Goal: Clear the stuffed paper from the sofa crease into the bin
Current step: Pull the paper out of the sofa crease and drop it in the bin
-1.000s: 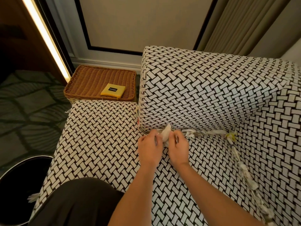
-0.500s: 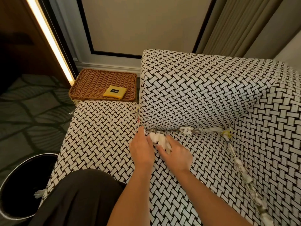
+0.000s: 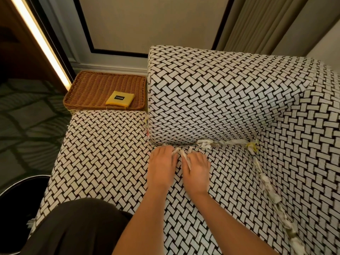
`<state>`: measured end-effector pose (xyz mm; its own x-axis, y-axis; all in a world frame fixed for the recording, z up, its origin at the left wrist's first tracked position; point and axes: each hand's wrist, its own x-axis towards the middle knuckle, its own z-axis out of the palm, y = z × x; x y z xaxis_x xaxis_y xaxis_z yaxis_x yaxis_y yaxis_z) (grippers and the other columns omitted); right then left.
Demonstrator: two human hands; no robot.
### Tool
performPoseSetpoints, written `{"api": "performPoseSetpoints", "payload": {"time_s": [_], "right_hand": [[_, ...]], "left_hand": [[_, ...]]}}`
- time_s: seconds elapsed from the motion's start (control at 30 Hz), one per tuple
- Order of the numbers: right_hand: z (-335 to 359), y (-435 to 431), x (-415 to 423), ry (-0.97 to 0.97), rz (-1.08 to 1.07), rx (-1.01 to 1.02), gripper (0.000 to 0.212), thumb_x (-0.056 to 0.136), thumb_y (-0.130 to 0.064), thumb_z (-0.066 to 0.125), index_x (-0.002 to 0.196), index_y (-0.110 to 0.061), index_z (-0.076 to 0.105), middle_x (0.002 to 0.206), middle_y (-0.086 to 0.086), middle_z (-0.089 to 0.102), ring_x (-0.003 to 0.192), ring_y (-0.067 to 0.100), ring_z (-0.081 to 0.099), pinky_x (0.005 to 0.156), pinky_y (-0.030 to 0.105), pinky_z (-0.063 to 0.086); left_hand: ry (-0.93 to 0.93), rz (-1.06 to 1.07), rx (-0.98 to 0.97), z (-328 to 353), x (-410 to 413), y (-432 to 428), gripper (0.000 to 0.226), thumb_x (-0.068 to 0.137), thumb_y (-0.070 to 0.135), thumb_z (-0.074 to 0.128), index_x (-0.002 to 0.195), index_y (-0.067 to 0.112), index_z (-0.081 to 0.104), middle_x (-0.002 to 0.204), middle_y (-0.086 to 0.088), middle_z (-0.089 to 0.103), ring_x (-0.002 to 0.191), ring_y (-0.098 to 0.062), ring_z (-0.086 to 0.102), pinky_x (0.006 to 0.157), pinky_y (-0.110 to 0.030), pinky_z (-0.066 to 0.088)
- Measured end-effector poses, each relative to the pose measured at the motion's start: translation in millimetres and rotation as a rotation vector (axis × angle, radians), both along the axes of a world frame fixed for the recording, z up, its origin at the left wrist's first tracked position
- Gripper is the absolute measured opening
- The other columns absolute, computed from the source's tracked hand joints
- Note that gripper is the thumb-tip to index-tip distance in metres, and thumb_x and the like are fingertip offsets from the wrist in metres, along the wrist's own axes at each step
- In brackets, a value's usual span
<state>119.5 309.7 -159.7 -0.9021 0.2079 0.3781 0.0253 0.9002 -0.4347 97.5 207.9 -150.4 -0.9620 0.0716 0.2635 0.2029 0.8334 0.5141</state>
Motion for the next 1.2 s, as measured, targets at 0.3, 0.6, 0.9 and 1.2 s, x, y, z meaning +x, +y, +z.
{"api": "performPoseSetpoints", "payload": {"time_s": [0.3, 0.6, 0.9, 1.2], "right_hand": [[8, 0, 5, -0.06, -0.005, -0.242, 0.018, 0.094, -0.025, 0.049, 0.087, -0.011, 0.059, 0.051, -0.009, 0.044, 0.043, 0.002, 0.037, 0.041, 0.016, 0.025], [43, -4, 5, -0.378, -0.118, -0.52, 0.034, 0.095, -0.033, 0.046, 0.096, -0.003, 0.062, 0.07, 0.006, 0.062, 0.058, 0.014, 0.053, 0.053, 0.027, 0.046], [126, -99, 31, -0.503, 0.125, -1.182, 0.036, 0.094, -0.035, 0.047, 0.118, -0.008, 0.051, 0.096, 0.006, 0.056, 0.081, 0.015, 0.052, 0.077, 0.032, 0.05], [167, -248, 38, -0.773, 0.493, -1.097, 0.021, 0.095, -0.02, 0.046, 0.077, -0.021, 0.056, 0.07, -0.004, 0.054, 0.062, 0.008, 0.046, 0.058, 0.022, 0.037]], "left_hand": [[-0.193, 0.119, 0.041, 19, 0, -4, 0.022, 0.098, 0.025, 0.035, 0.09, 0.015, 0.053, 0.072, 0.002, 0.053, 0.06, -0.015, 0.052, 0.055, -0.023, 0.036], [-0.562, 0.327, 0.811, 69, 19, -24, 0.041, 0.098, 0.025, 0.039, 0.06, 0.01, 0.04, 0.053, 0.001, 0.035, 0.043, -0.008, 0.028, 0.033, -0.012, 0.022], [-0.42, 0.273, 0.861, 147, 49, -106, 0.037, 0.096, 0.033, 0.042, 0.076, 0.007, 0.059, 0.054, 0.001, 0.039, 0.047, -0.01, 0.033, 0.044, -0.022, 0.027], [-0.228, 0.515, 0.957, 134, 91, -253, 0.04, 0.096, 0.023, 0.042, 0.058, 0.011, 0.041, 0.045, 0.003, 0.03, 0.04, -0.011, 0.029, 0.044, -0.025, 0.022]]}}
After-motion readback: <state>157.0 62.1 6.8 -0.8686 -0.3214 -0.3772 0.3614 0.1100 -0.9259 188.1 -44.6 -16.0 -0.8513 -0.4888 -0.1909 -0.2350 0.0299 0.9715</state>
